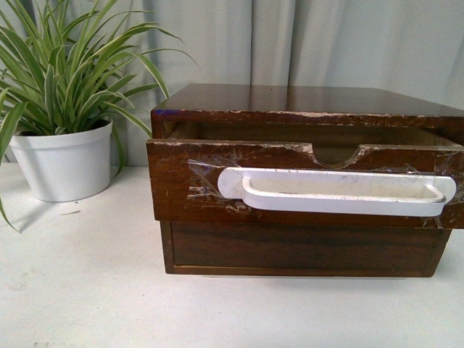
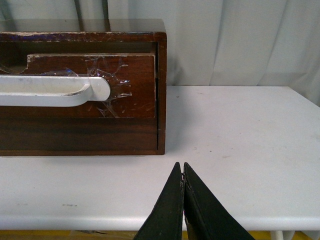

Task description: Open drawer

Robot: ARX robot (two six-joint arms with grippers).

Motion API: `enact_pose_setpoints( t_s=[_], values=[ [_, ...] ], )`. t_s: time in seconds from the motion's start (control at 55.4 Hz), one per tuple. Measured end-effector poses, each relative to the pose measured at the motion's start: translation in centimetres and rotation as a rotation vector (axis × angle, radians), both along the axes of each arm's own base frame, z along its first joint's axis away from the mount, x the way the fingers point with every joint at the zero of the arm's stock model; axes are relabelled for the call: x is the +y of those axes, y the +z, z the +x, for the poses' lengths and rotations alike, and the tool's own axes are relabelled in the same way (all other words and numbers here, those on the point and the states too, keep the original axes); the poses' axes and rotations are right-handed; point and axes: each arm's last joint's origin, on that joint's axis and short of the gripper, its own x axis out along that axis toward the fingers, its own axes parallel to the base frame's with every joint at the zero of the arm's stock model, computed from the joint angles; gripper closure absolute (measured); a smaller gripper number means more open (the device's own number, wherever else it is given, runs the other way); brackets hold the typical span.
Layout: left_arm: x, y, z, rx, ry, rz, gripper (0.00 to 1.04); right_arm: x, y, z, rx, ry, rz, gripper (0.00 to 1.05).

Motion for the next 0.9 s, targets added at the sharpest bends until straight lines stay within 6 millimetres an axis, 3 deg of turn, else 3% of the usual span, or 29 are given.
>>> enact_pose_setpoints(
  t_s=[0.054,0.289,0.523,0.903],
  values=[
    [0.0,0.0,0.0,0.0,0.0,-0.001,0.98,0.0,0.0,0.0,0.0,0.0,0.0,1.0],
    [0.0,-0.01,0.0,0.0,0.0,0.0,0.59,0.0,0.0,0.0,0.0,0.0,0.0,0.63],
    [0.0,0.0,0.0,0.0,0.0,0.0,0.05,0.0,0.0,0.0,0.0,0.0,0.0,0.09],
    [0.0,-0.01,0.0,0.0,0.0,0.0,0.06,0.0,0.0,0.0,0.0,0.0,0.0,0.09]
  ],
)
